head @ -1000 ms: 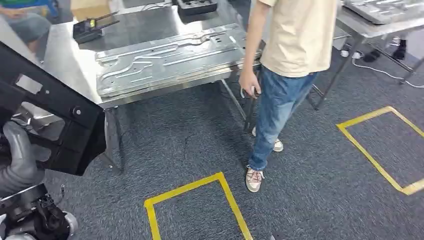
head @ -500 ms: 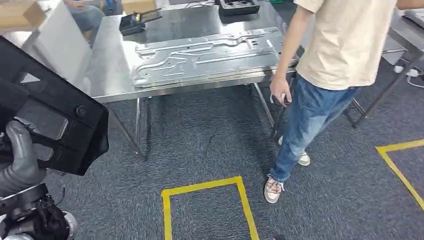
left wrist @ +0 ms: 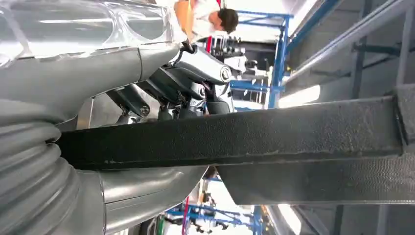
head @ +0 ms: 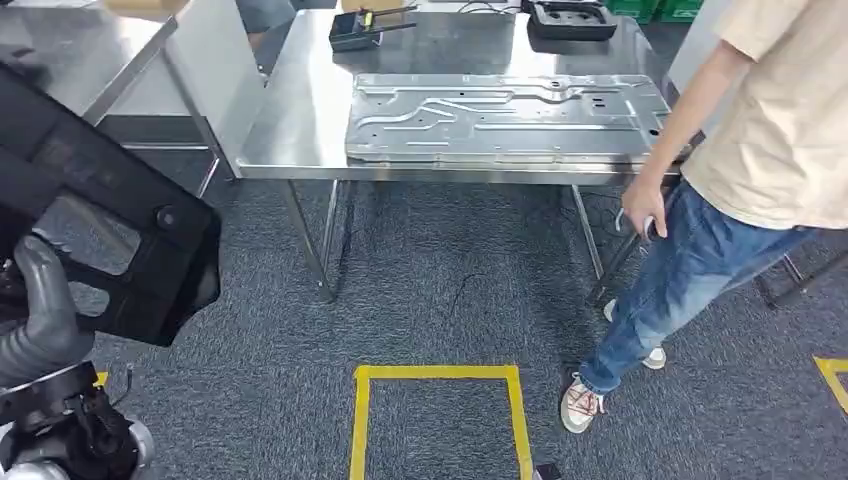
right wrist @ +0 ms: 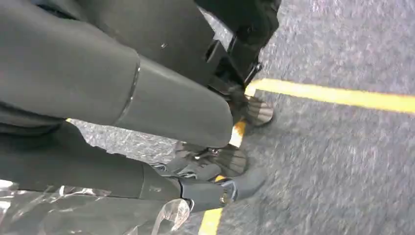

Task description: Take the parts from the cabinet and place them on the table.

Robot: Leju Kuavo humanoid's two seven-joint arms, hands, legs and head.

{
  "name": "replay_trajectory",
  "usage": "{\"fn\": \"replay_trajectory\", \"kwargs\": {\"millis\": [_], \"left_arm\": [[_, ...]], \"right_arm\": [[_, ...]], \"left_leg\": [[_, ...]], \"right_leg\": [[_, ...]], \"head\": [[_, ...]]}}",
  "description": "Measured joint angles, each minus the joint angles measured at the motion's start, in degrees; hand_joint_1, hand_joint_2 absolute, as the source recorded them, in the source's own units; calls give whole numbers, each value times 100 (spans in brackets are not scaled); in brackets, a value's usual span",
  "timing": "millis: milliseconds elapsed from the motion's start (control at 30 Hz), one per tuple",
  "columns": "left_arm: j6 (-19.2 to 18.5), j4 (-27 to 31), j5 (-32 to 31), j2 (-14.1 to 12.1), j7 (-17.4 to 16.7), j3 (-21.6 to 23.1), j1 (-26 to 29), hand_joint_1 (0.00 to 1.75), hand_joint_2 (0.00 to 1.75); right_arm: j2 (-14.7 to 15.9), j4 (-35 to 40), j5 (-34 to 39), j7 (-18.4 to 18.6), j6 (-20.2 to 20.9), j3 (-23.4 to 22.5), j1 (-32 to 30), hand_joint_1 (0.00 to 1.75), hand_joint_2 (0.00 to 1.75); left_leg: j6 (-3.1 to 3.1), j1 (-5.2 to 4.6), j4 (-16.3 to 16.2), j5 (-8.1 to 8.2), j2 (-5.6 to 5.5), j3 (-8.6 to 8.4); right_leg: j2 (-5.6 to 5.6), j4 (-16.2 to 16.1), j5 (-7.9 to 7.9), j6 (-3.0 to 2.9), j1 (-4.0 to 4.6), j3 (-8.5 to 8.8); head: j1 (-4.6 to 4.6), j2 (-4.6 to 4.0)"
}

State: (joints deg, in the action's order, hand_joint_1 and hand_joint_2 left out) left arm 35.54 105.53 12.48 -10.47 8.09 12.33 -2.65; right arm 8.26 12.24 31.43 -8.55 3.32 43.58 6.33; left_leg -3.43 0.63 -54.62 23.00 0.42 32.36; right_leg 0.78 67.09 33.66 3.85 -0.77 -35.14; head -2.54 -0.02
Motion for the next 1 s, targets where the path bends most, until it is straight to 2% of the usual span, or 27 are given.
{"fn": "replay_trajectory", "kwargs": {"millis": [33, 67, 100, 133, 200, 233, 267, 367, 400, 433, 467, 533, 567, 600, 633, 700, 733, 767, 800, 833, 867, 900, 933, 967, 1000], "left_arm": [[-88, 0, 35, -2, 24, 4, 10, 175, 175], [-164, 0, 72, -4, 44, 9, 17, 175, 175], [-238, 0, 120, -15, 78, 9, 18, 175, 175], [-310, 0, 175, -20, 127, 9, 19, 175, 175], [-444, 2, 232, -33, 221, 4, 23, 175, 175], [-492, 2, 247, -44, 241, 0, 22, 175, 175], [-551, 9, 263, -70, 260, -7, 25, 175, 175], [-663, 39, 267, -131, 291, -9, 28, 175, 175], [-667, 70, 269, -162, 291, -11, 34, 175, 175], [-667, 77, 269, -179, 295, -20, 32, 175, 175], [-682, 76, 267, -203, 297, -22, 20, 175, 175], [-761, 76, 267, -225, 299, -17, 49, 175, 175], [-787, 76, 267, -229, 299, -13, 70, 175, 175], [-824, 76, 267, -238, 302, -13, 83, 175, 175], [-855, 76, 265, -249, 308, -13, 83, 175, 175], [-872, 76, 263, -256, 319, -13, 84, 175, 175], [-872, 76, 260, -260, 326, -13, 88, 175, 175], [-872, 83, 263, -262, 326, -7, 96, 175, 175], [-875, 103, 258, -277, 326, -9, 96, 175, 175], [-883, 127, 247, -291, 326, -9, 96, 175, 175], [-894, 140, 247, -293, 332, -7, 81, 175, 175], [-899, 173, 252, -295, 332, -13, 75, 175, 175], [-923, 184, 249, -295, 343, -13, 72, 175, 175], [-951, 192, 247, -295, 343, -11, 68, 175, 175], [-973, 199, 249, -295, 341, -7, 76, 175, 175]], "right_arm": [[0, 0, 11, -4, 0, 0, -10, 0, 0], [-4, 0, 13, -4, -2, 0, -23, 0, 0], [-7, 0, 11, -2, 0, 2, -31, 0, 0], [-9, 0, 2, 0, 0, 4, -44, 0, 0], [-9, 0, -4, 2, -2, 7, -46, 0, 0], [-9, 0, -4, 2, -2, 7, -44, 0, 0], [-9, 0, -7, 2, -2, 7, -29, 0, 0], [-35, 0, -7, -4, -2, 7, -16, 0, 0], [-57, 2, -7, -4, -2, 9, -5, 0, 0], [-59, 2, -7, -7, -2, 11, -19, 0, 0], [-61, 0, -7, -9, -2, 11, -31, 0, 0], [-66, 0, -9, -20, -2, 13, -39, 0, 0], [-63, 0, -9, -22, -2, 15, -51, 0, 0], [-66, 0, -13, -26, -2, 18, -58, 0, 0], [-68, 0, -15, -35, -2, 22, -60, 0, 0], [-87, 0, -20, -44, -2, 57, -58, 0, 0], [-96, 0, -22, -52, -2, 63, -69, 0, 0], [-105, 0, -20, -55, -7, 68, -61, 0, 0], [-107, 0, -22, -57, -35, 79, -43, 0, 0], [-107, 0, -22, -55, -37, 83, -22, 0, 0], [-111, 0, -22, -57, -37, 87, -16, 0, 0], [-109, 0, -22, -55, -35, 92, 14, 0, 0], [-114, 0, -24, -50, -35, 100, 8, 0, 0], [-129, 0, -20, -55, -35, 103, 14, 0, 0], [-129, 0, -22, -55, -35, 105, 10, 0, 0]], "left_leg": [[-5, -7, -2, 3, -51, 1], [-8, -16, -2, 8, -96, -5], [-12, -15, -4, 16, -144, -15], [-10, -15, -4, 29, -188, -34], [22, -11, -4, 89, -257, -99], [60, -33, -6, 122, -268, -114], [97, -59, -13, 178, -279, -113], [198, -27, 9, 224, -281, -149], [232, -8, -38, 265, -256, -136], [253, -11, -241, 327, -194, -72], [274, -5, -654, 479, -164, 155], [313, 5, -1651, 787, -150, 751], [323, 5, -2016, 812, -146, 1019], [324, 5, -2048, 673, -143, 1151], [319, 4, -1794, 407, -140, 1117], [267, 2, -704, -351, -104, 777], [214, -19, -283, -531, -20, 664], [187, -112, -313, -352, 8, 557], [98, -116, -282, -269, -4, 533], [59, -111, -231, -191, -31, 497], [13, -114, -215, -140, -51, 434], [-33, -78, -183, -93, -89, 272], [-59, -68, -109, -9, -84, 127], [-91, -51, -62, 74, -79, -7], [-99, -46, -31, 140, -85, -128]], "right_leg": [[-26, 478, 151, 9, 1, -252], [-27, 716, 164, 10, 2, -403], [-27, 660, 43, 4, 1, -426], [-27, 346, -196, -12, 1, -315], [-45, -813, -803, -53, -1, 195], [-76, -1194, -845, -74, 3, 343], [-74, -1225, -810, -105, 31, 376], [-71, -1224, -767, -205, 69, 394], [-58, -1264, -779, -249, 17, 448], [-49, -1266, -747, -290, 21, 489], [-42, -1265, -709, -335, 18, 528], [-40, -1265, -610, -341, 20, 623], [-40, -1265, -546, -333, 21, 693], [-40, -1266, -473, -327, 21, 788], [-41, -1266, -399, -319, 20, 887], [-41, -1272, -227, -288, 19, 1119], [-35, -1281, -134, -263, 14, 1198], [-29, -1300, -73, -203, 61, 1227], [-20, -1355, -29, -157, 34, 1280], [3, -1400, -31, -129, 33, 1415], [0, -1299, -133, -91, 33, 1388], [-13, -937, -289, -44, 41, 1262], [-15, -427, -488, -32, 20, 992], [-31, 106, -613, -22, 19, 592], [-34, 469, -521, -3, 19, 232]], "head": [[4, 0], [4, 0], [2, 0], [2, 0], [4, 0], [9, 0], [4, 0], [-9, 0], [-7, 0], [-13, 0], [-48, 0], [-52, 0], [-55, 0], [-57, 0], [-55, 0], [-57, 0], [-59, 0], [-55, 0], [-55, 0], [-55, 0], [-50, 0], [-63, 0], [-13, -2], [-18, 0], [0, 0]]}}
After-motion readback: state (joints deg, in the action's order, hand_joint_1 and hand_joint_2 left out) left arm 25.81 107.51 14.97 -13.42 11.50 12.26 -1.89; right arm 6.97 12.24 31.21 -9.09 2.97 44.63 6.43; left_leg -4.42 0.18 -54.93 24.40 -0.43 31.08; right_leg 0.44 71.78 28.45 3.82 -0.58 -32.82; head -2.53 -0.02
